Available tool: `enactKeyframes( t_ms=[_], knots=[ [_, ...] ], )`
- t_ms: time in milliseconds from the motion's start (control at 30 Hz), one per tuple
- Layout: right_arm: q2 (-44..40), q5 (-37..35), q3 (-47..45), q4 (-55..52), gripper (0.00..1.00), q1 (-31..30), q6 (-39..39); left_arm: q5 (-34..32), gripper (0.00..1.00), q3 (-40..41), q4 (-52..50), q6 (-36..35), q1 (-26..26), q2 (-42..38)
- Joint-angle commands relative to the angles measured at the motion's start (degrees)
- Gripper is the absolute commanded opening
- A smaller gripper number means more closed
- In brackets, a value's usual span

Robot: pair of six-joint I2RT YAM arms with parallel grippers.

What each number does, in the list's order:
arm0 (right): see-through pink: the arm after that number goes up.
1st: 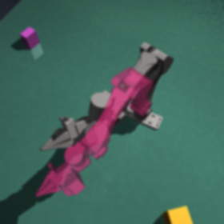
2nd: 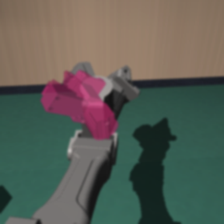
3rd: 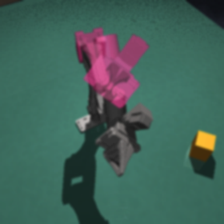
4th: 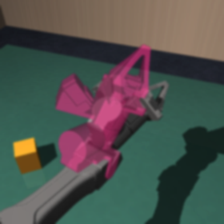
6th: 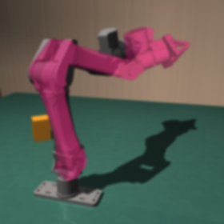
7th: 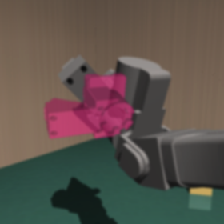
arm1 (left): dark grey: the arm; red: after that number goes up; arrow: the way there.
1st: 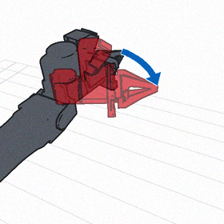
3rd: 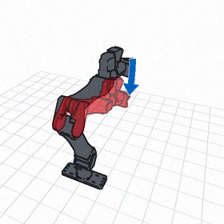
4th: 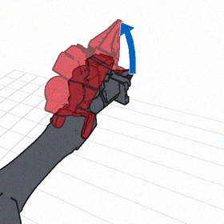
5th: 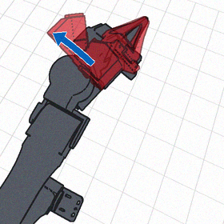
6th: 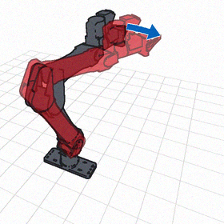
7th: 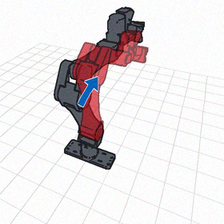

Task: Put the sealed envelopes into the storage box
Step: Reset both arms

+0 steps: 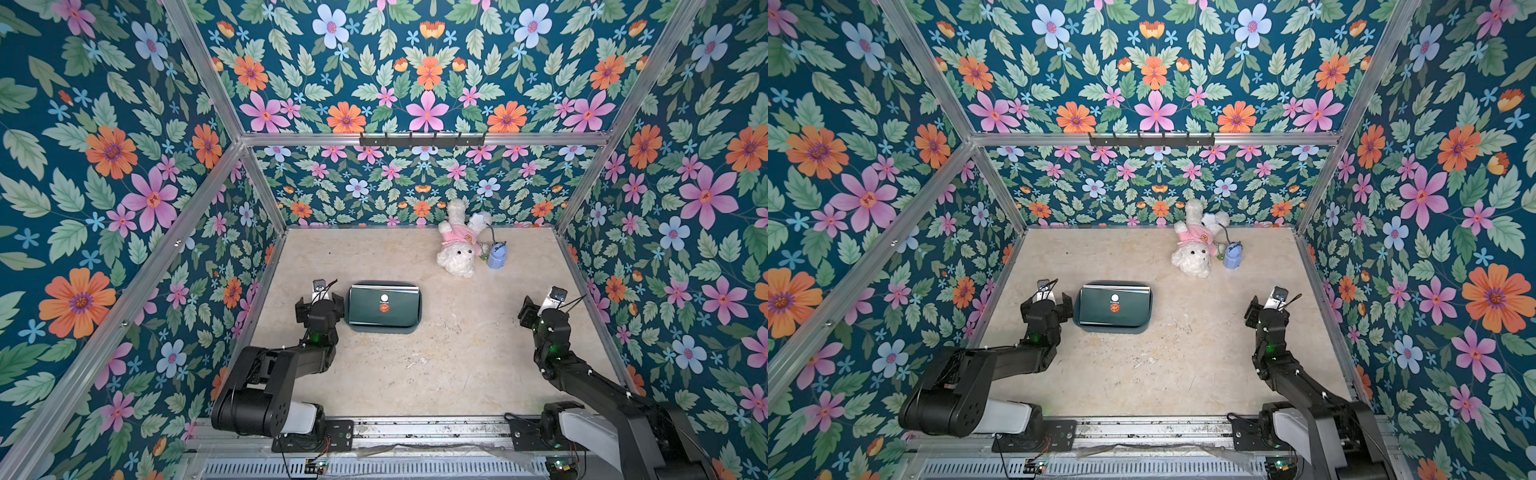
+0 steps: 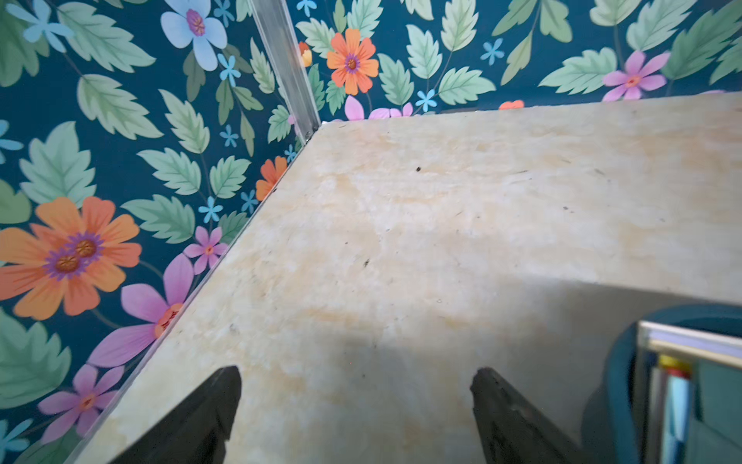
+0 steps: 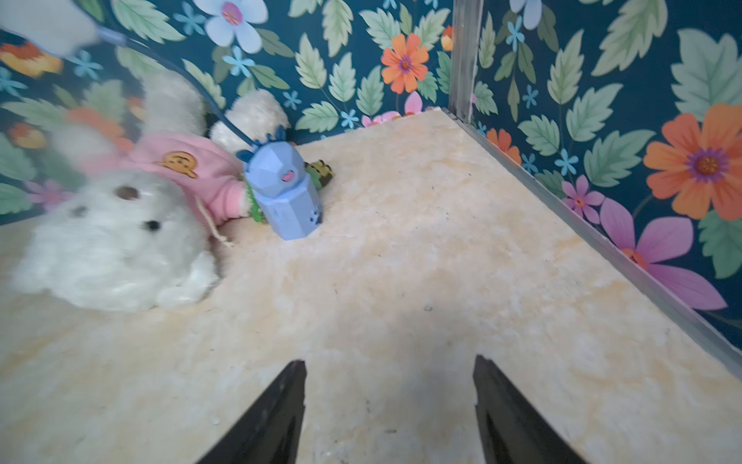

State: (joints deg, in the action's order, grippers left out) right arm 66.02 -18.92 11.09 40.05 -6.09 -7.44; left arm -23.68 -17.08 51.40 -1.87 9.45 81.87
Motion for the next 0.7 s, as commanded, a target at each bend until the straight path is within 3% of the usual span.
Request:
enactKeyframes(
  t_ms=[0, 100, 200, 233, 267, 333, 367, 433, 667],
  knots=[
    [5.38, -0.75, 1.04, 13.51, 0.68, 3.11, 0.0, 8.84, 0.93, -0.49, 7.14, -1.07, -2.33, 0.83],
    [9.81, 1.17, -2.62, 29.0, 0.69, 5.11, 2.93, 15.06, 0.93, 0.78, 15.95, -1.31, -4.69, 5.92],
    [18.35, 3.61, -6.29, 45.23, 0.69, 7.08, 2.55, 19.82, 0.93, 0.32, 17.52, 1.13, -7.89, 9.56],
    [17.0, 4.7, -6.13, 43.27, 0.7, 6.77, 2.91, 20.98, 0.95, 0.84, 20.42, 1.46, -8.65, 10.61],
    [15.46, 5.05, -4.45, 35.51, 0.7, 6.82, 2.18, 21.66, 0.96, -0.05, 16.55, 1.86, -8.97, 9.66],
    [17.54, 4.96, -4.95, 40.8, 0.72, 7.05, 2.87, 22.79, 0.99, 0.02, 17.33, 2.22, -9.69, 10.01],
    [16.2, 5.15, -4.36, 37.09, 0.72, 7.05, 2.46, 22.89, 1.0, -0.01, 16.84, 2.22, -9.72, 9.9],
    [16.95, 5.06, -4.48, 38.51, 0.99, 7.01, 2.69, 22.93, 1.0, 0.0, 16.79, 2.19, -9.72, 9.82],
    [16.62, 5.22, -4.52, 37.99, 0.99, 7.05, 2.61, 22.8, 1.0, 0.03, 16.87, 2.22, -9.63, 9.87]
  ],
)
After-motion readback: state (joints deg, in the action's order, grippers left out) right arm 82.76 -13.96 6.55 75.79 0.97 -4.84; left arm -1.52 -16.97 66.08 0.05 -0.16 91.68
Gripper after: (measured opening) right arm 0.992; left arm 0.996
